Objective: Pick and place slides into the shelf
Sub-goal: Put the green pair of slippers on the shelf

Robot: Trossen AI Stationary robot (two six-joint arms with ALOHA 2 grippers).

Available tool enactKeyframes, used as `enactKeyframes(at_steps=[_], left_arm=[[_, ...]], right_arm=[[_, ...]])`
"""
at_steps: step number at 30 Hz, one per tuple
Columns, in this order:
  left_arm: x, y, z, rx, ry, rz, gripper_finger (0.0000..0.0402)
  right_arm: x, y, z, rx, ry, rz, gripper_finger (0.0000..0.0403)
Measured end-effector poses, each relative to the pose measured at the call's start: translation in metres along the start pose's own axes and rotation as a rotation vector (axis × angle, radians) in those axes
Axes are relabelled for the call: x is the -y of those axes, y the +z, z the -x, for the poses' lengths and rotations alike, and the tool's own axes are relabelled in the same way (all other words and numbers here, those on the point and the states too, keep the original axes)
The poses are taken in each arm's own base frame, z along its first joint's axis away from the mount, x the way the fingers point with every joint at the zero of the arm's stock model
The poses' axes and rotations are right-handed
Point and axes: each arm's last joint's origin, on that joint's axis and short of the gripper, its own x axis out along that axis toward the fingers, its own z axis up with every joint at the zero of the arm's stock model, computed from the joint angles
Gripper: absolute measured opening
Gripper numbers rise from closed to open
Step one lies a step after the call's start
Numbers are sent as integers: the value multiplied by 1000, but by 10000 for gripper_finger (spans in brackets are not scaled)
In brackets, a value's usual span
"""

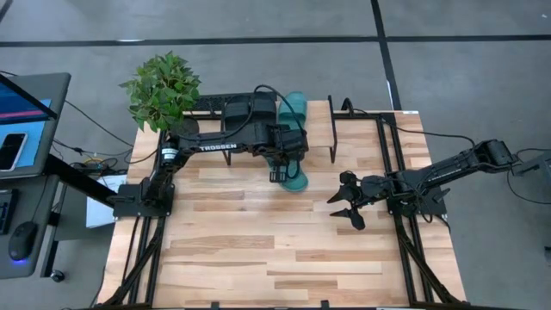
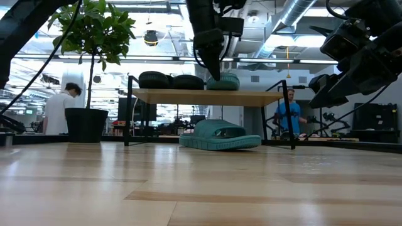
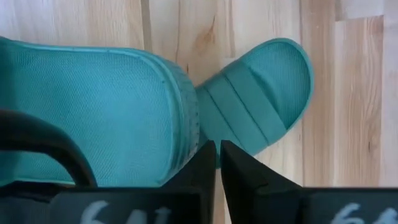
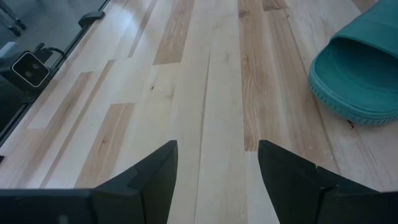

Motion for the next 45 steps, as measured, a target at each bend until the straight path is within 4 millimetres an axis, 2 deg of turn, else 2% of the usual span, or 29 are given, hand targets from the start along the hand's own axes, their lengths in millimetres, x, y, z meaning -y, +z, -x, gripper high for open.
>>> enactKeyframes(at_steps=[5, 11, 18, 22, 25, 29, 34, 39, 45], left_arm=[[16, 0, 5, -19, -71, -64, 28], [31, 6, 29, 39, -121, -108, 27], [25, 9, 94, 331, -129, -16, 20], [30, 7, 127, 456, -110, 26, 12], [38, 0, 136, 465, -59, 63, 5], [54, -12, 127, 451, -17, 107, 1], [76, -42, 99, 476, 51, 188, 1], [94, -92, 72, 578, 23, 298, 1], [121, -162, 46, 746, -80, 393, 2]], right_arm=[[-1, 2, 0, 24, 10, 2, 215], [-12, 7, 0, 89, 71, 89, 215], [-22, 5, 1, 77, 126, 108, 215], [-28, 5, 1, 89, 158, 123, 215], [-34, 8, 2, 126, 192, 135, 215], [-43, 12, 5, 187, 247, 153, 215], [-53, 17, 8, 257, 306, 167, 215], [-59, 20, 10, 314, 337, 179, 214], [-63, 25, 2, 411, 330, 300, 217]])
